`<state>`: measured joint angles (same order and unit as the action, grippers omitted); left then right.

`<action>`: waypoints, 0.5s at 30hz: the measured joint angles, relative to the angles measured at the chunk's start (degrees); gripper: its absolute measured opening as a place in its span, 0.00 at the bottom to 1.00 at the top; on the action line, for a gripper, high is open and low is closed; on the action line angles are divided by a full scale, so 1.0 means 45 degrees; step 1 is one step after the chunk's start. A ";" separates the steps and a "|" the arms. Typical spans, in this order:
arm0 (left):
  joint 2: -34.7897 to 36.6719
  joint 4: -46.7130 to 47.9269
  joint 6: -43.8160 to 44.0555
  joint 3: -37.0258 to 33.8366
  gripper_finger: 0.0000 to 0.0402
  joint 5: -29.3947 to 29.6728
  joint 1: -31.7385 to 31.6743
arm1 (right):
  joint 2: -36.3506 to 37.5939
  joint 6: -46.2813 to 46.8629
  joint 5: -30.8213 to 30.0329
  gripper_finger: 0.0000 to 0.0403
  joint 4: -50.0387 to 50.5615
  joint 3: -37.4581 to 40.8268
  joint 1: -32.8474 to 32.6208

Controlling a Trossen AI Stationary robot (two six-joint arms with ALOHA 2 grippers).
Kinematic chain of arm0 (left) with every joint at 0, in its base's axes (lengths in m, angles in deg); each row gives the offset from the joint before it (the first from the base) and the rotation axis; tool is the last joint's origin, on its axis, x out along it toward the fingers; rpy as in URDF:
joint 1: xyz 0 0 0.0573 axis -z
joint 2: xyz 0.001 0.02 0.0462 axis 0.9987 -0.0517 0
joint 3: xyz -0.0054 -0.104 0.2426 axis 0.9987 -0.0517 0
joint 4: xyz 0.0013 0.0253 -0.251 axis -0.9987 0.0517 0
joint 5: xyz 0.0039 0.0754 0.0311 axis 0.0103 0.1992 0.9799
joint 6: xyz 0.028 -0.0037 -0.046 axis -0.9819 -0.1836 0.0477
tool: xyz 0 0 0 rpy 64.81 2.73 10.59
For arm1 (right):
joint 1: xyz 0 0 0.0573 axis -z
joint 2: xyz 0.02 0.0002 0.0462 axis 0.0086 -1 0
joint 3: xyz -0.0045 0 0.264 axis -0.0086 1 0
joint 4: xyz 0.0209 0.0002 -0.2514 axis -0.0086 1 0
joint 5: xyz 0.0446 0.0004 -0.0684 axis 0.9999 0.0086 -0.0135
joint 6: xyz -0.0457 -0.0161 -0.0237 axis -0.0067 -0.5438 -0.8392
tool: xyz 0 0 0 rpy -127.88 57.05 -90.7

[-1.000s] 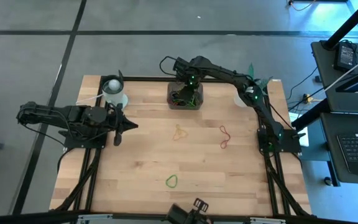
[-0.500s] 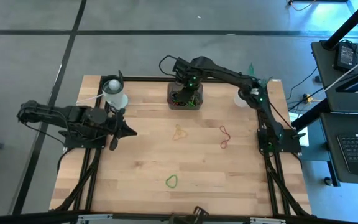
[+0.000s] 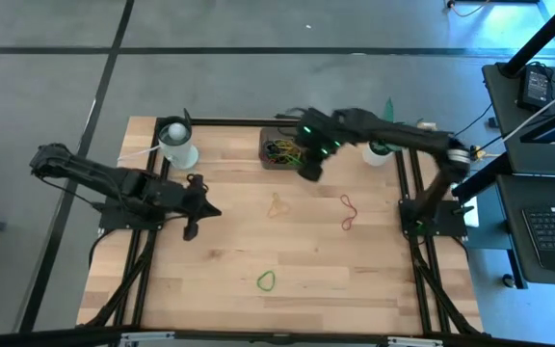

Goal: Pick and place rubber bands into bin
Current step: Put the green rubber band into the bin

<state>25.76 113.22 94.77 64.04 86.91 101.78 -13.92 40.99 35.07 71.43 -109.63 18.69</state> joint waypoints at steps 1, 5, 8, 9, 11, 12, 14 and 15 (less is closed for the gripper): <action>-0.0387 -0.0017 0.0002 0.0257 0.00 0.0191 0.0080 | 0.0740 0.0314 -0.0034 0.01 -0.0561 0.1036 -0.0201; -0.2076 0.0016 0.0012 0.1354 0.00 0.0555 0.0217 | 0.3771 0.1502 -0.0041 0.02 -0.2680 0.4841 -0.1325; -0.3467 0.0101 0.0262 0.2270 0.00 0.0609 0.0211 | 0.5934 0.2181 -0.0252 0.01 -0.3876 0.7250 -0.2485; -0.3968 0.0121 0.0356 0.2600 0.00 0.0635 0.0201 | 0.6617 0.2368 -0.0326 0.01 -0.4199 0.7989 -0.2867; -0.4984 0.0124 0.0371 0.3333 0.00 0.0701 0.0203 | 0.7874 0.2987 -0.0438 0.01 -0.4845 0.9258 -0.3616; -0.5530 0.0150 0.0371 0.3737 0.00 0.0702 0.0203 | 0.8455 0.3281 -0.0454 0.01 -0.5133 0.9865 -0.3970; -0.6622 0.0438 0.0376 0.4557 0.00 0.0701 0.0203 | 0.9439 0.3784 -0.0458 0.01 -0.5489 1.0924 -0.4621; -0.7181 0.0601 0.0381 0.5009 0.00 0.0697 0.0203 | 0.9889 0.4087 -0.0452 0.01 -0.5555 1.1383 -0.4894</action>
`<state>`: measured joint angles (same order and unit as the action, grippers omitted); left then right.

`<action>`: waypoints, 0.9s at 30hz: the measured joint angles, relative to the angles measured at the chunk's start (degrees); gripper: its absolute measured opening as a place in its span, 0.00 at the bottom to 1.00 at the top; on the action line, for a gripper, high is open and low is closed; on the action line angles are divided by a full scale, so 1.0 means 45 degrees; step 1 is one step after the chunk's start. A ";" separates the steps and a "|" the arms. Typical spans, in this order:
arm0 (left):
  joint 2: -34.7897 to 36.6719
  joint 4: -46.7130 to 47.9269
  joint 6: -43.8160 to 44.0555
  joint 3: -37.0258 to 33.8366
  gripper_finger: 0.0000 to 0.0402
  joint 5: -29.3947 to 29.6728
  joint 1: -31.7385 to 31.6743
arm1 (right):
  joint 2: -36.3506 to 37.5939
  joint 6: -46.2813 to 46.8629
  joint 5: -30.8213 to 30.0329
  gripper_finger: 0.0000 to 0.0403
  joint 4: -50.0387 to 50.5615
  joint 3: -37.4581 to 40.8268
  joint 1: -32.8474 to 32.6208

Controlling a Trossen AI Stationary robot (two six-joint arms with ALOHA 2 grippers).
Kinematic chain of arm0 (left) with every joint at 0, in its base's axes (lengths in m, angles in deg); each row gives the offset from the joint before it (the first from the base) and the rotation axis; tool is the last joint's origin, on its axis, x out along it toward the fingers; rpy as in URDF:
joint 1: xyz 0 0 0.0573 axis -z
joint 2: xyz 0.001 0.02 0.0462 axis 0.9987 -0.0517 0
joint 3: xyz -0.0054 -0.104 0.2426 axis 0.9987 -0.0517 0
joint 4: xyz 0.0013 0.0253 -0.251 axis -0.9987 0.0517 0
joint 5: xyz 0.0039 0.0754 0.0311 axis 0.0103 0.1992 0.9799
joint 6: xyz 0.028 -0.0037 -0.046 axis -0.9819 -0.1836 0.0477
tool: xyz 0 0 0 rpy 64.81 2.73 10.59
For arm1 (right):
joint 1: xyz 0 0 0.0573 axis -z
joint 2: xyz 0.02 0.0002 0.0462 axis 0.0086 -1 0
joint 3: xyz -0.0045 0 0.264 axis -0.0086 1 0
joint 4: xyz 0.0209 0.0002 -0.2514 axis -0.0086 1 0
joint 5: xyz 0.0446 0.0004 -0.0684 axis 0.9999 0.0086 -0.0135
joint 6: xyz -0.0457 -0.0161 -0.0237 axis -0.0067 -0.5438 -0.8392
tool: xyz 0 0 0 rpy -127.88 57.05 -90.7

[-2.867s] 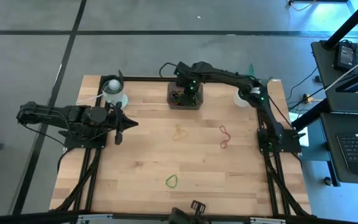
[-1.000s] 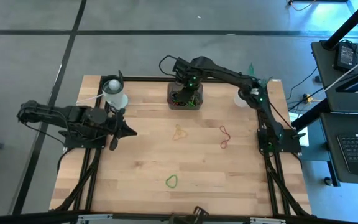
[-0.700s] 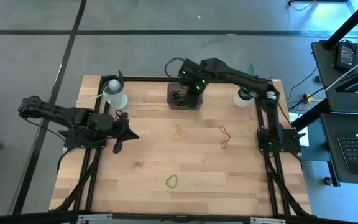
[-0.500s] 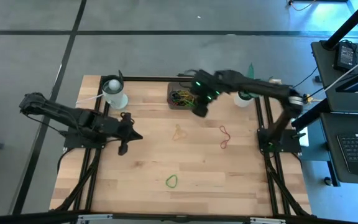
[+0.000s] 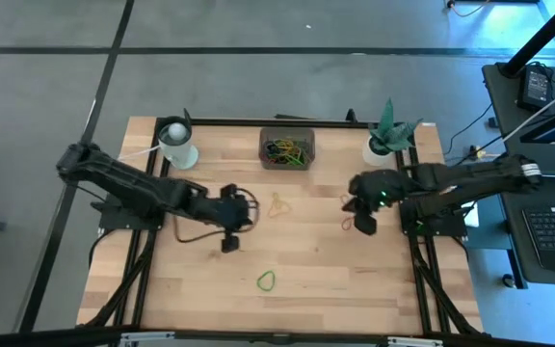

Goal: Pick and place rubber bands into bin
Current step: Put the green rubber band into the bin

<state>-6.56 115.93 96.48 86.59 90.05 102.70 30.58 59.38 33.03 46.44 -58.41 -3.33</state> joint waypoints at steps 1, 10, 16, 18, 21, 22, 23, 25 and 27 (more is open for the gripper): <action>-0.0552 0.0207 0.0071 0.0459 0.00 -0.0022 0.0005 | 0.0399 0.0300 0.0011 0.01 -0.0053 0.0445 -0.0234; -0.4999 0.2174 0.1328 0.4373 0.01 -0.1199 0.0143 | 0.2240 0.1470 -0.0010 0.01 -0.0202 0.2508 -0.1152; -0.6681 0.2212 0.2475 0.5681 0.04 -0.1492 0.0474 | 0.2305 0.1164 -0.0009 0.01 -0.0284 0.2698 -0.1338; -0.7078 0.2184 0.3041 0.5832 0.08 -0.1495 0.0557 | 0.2305 0.1073 -0.0009 0.01 -0.0289 0.2698 -0.1387; -0.7499 0.2174 0.3523 0.5846 0.15 -0.1605 0.0734 | 0.2305 0.0806 -0.0009 0.01 -0.0316 0.2698 -0.1386; -0.7640 0.2169 0.3519 0.5851 0.17 -0.1646 0.0817 | 0.2305 0.0799 -0.0009 0.01 -0.0318 0.2698 -0.1386; -0.7786 0.2147 0.3459 0.5855 0.20 -0.1672 0.0918 | 0.2305 0.0785 -0.0009 0.01 -0.0333 0.2698 -0.1386; -0.8105 0.2103 0.2945 0.5855 0.24 -0.1691 0.1136 | 0.2305 0.0672 -0.0009 0.00 -0.0381 0.2698 -0.1386; -0.8349 0.1813 0.2169 0.5855 0.27 -0.1691 0.1369 | 0.2305 0.0547 -0.0009 0.01 -0.0386 0.2698 -0.1386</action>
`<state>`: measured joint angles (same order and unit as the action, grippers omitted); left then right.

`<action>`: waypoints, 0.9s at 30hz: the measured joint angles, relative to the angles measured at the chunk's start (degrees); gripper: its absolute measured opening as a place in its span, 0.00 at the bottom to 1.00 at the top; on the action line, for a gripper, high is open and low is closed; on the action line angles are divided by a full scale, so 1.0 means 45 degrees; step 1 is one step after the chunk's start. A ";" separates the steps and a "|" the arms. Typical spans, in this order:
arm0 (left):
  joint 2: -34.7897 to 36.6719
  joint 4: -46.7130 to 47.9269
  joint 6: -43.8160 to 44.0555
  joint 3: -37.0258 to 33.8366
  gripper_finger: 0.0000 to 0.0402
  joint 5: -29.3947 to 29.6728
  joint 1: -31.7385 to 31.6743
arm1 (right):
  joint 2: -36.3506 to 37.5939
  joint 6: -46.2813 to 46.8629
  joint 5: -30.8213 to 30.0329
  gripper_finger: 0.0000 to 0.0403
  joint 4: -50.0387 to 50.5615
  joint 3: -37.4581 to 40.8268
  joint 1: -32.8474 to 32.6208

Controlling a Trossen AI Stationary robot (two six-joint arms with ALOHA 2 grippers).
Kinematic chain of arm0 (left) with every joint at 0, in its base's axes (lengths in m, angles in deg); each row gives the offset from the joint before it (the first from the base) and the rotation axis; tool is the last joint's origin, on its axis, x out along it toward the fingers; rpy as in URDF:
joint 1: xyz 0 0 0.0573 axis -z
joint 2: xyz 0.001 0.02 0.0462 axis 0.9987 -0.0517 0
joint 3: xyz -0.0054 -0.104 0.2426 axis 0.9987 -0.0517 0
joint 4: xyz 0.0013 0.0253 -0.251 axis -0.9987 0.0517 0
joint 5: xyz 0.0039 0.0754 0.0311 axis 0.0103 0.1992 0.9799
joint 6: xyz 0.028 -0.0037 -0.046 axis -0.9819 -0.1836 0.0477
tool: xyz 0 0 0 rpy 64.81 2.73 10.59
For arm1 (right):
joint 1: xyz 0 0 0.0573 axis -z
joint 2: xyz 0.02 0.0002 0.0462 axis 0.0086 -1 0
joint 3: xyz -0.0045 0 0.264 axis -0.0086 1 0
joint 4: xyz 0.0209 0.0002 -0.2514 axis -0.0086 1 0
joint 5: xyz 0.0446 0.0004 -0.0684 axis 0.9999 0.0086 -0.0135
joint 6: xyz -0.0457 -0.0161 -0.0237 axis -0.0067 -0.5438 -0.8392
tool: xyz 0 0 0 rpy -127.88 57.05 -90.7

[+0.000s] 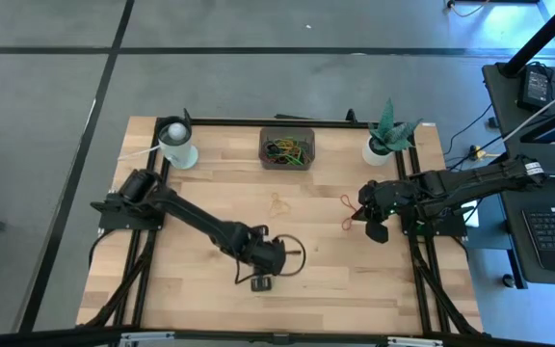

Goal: Pick and place rubber bands into bin
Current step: Put the green rubber band into the bin

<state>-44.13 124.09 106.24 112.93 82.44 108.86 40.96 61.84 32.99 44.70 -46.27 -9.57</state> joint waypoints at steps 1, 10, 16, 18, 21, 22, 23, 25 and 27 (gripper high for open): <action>-0.0075 -0.0128 -0.0394 0.0000 0.28 0.0010 0.0118 | 0.0000 -0.0001 0.0000 0.01 0.0002 0.0000 0.0000; -0.0755 -0.0809 -0.1844 0.0000 0.29 0.0007 0.0487 | -0.0005 -0.0024 0.0000 0.02 -0.0133 0.0000 0.0000; -0.1252 -0.1111 -0.2700 -0.0010 0.28 -0.0673 0.0462 | -0.0005 -0.0006 0.0001 0.02 -0.0303 0.0000 0.0000; -0.1408 -0.1226 -0.2962 -0.0015 0.28 -0.0771 0.0462 | -0.0005 0.0000 0.0000 0.02 -0.0479 0.0000 0.0000; -0.1655 -0.1505 -0.3004 -0.0010 0.28 -0.0872 0.0462 | -0.0005 0.0000 0.0000 0.02 -0.0598 0.0000 0.0000; -0.1783 -0.1644 -0.3004 -0.0010 0.28 -0.0909 0.0462 | -0.0007 0.0005 0.0000 0.02 -0.0632 0.0000 0.0000; -0.1906 -0.1720 -0.3004 -0.0010 0.28 -0.0909 0.0462 | -0.0010 0.0010 0.0000 0.02 -0.0646 0.0000 0.0000; -0.2038 -0.1811 -0.3004 0.0019 0.28 -0.1015 0.0462 | -0.0010 0.0012 0.0001 0.02 -0.0661 0.0000 0.0000; -0.2109 -0.1876 -0.2993 0.0039 0.26 -0.1102 0.0462 | -0.0015 0.0117 0.0005 0.02 -0.0661 0.0000 0.0000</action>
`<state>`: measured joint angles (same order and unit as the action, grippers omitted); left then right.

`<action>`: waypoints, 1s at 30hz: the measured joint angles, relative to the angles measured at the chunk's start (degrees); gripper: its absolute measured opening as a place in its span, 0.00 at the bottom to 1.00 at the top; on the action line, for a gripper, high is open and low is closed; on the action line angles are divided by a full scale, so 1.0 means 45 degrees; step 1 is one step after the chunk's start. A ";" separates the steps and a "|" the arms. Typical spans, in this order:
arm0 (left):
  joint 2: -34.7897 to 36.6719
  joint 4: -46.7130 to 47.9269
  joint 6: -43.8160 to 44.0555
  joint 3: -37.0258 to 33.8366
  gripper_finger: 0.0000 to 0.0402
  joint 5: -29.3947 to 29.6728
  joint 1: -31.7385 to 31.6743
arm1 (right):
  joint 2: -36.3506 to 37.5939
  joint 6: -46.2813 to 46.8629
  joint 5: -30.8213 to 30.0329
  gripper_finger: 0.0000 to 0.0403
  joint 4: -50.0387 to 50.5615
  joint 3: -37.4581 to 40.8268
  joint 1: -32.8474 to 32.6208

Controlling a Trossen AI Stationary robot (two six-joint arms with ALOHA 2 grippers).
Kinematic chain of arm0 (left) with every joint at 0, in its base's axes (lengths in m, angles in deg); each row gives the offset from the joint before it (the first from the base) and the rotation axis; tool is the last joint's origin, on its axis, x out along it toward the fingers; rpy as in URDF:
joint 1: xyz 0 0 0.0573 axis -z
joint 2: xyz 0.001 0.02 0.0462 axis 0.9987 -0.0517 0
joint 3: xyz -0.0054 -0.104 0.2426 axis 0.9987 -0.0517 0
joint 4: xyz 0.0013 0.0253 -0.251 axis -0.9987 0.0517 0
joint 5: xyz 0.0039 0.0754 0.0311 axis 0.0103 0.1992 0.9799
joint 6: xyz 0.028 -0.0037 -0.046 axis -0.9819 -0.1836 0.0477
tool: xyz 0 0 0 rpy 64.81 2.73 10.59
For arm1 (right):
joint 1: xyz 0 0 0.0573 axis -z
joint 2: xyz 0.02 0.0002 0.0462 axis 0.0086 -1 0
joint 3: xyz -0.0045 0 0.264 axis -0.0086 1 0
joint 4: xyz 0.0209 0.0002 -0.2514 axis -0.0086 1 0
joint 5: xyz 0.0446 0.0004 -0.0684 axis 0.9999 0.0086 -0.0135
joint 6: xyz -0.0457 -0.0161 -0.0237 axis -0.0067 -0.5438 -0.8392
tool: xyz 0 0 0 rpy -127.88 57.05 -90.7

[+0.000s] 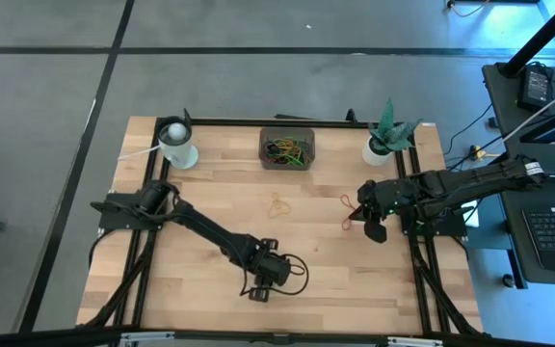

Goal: Pick and place rubber bands into bin
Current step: Put the green rubber band into the bin

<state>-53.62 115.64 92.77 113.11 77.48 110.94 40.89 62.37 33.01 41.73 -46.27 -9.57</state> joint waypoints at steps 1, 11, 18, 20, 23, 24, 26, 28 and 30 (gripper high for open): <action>-0.0002 -0.0028 0.0000 -0.0003 0.24 -0.0082 0.0002 | 0.0000 0.0108 -0.0005 0.02 -0.0015 0.0000 0.0000; 0.0513 0.0369 0.0469 -0.0083 0.01 -0.0471 0.0026 | 0.0000 0.0169 -0.0005 0.02 -0.0021 0.0000 0.0000; 0.2336 0.2023 0.0494 -0.0073 0.01 -0.0001 -0.0186 | -0.0002 0.0174 -0.0676 0.02 -0.0402 0.0000 0.0000; 0.2995 0.2732 0.0554 -0.0073 0.01 0.0261 -0.0452 | -0.0009 0.0172 -0.0834 0.02 -0.0622 0.0000 0.0005; 0.3953 0.3590 0.0241 -0.0063 0.01 0.0481 -0.1099 | -0.0039 0.0175 -0.1016 0.02 -0.0815 0.0000 0.0002; 0.4271 0.3732 0.0069 -0.0063 0.01 0.0478 -0.1385 | -0.0075 0.0179 -0.1109 0.02 -0.0950 0.0000 0.0005; 0.4897 0.3974 -0.0379 -0.0063 0.01 0.0563 -0.1975 | -0.0136 0.0179 -0.1243 0.02 -0.1036 0.0000 0.0002; 0.5491 0.4159 -0.1039 -0.0063 0.01 0.0741 -0.2729 | -0.0286 0.0179 -0.1398 0.02 -0.1271 0.0000 0.0005; 0.5965 0.4334 -0.1988 -0.0063 0.01 0.0920 -0.3632 | -0.0486 0.0179 -0.1736 0.02 -0.1358 0.0000 0.0005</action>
<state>-26.78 135.15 83.82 112.82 81.62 94.59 38.70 63.17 25.20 35.61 -46.27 -9.55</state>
